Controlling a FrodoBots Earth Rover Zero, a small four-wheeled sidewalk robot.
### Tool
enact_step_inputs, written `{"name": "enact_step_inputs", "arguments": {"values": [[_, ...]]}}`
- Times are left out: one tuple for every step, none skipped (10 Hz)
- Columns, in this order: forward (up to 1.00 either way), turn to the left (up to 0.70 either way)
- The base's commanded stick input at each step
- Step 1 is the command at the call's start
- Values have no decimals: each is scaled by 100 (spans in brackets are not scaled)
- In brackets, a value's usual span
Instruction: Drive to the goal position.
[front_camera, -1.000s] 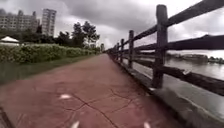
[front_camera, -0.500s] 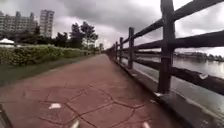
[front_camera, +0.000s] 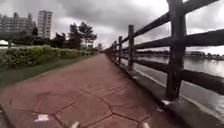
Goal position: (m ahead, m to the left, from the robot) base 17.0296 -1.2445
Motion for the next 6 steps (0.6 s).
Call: {"name": "enact_step_inputs", "arguments": {"values": [[50, 0], [50, 0], [50, 0], [50, 0], [50, 0], [50, 0]]}}
